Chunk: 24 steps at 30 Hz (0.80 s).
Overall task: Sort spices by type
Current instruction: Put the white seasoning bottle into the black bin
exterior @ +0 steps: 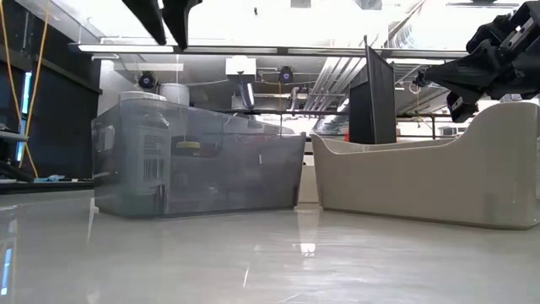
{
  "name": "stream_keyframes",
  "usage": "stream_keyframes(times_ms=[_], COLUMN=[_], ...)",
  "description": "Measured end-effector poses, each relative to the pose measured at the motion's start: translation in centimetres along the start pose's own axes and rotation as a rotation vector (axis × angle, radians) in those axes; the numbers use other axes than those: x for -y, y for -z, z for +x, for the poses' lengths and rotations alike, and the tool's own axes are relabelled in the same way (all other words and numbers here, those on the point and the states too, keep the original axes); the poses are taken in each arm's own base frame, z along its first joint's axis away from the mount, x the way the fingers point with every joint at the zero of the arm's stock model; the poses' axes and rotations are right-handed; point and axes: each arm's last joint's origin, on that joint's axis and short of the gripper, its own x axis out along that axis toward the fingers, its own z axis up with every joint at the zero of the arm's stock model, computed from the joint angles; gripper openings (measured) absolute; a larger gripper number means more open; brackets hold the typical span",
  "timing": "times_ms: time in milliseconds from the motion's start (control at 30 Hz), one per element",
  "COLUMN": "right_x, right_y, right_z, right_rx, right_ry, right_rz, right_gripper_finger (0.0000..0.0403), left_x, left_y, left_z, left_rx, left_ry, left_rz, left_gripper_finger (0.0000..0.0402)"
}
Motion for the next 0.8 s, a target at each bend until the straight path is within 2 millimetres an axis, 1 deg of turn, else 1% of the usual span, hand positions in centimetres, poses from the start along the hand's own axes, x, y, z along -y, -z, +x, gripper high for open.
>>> stream_keyframes(times_ms=[167, 300, 433, 567, 667, 800], right_x=[0.0, 0.0, 0.0, 0.0, 0.0, 0.0], right_y=[0.0, 0.0, 0.0, 0.0, 0.0, 0.0], right_z=[0.0, 0.0, 0.0, 0.0, 0.0, 0.0], right_rx=[0.000, 0.000, 0.000, 0.000, 0.000, 0.000], right_ry=[0.000, 0.000, 0.000, 0.000, 0.000, 0.000], right_rz=[0.000, 0.000, 0.000, 0.000, 0.000, 0.000], right_gripper_finger=[0.0001, 0.0001, 0.0001, 0.0001, 0.0001, 0.0001], left_x=[-4.4, -7.5, -10.1, -12.9, -14.8, -16.7], left_y=[2.5, 4.3, 5.8, 7.1, 8.3, 10.0], left_z=[-0.5, 0.1, 1.1, 2.2, 3.2, 5.0], left_rx=[-0.003, -0.046, -0.092, -0.093, -0.102, -0.171], left_ry=[-0.100, -0.144, -0.180, -0.225, -0.208, -0.164], left_rz=[-0.289, -0.472, -0.594, -0.688, -0.770, -0.858], left_gripper_finger=[0.0248, 0.0248, 0.0248, 0.0248, 0.0248, 0.0248])
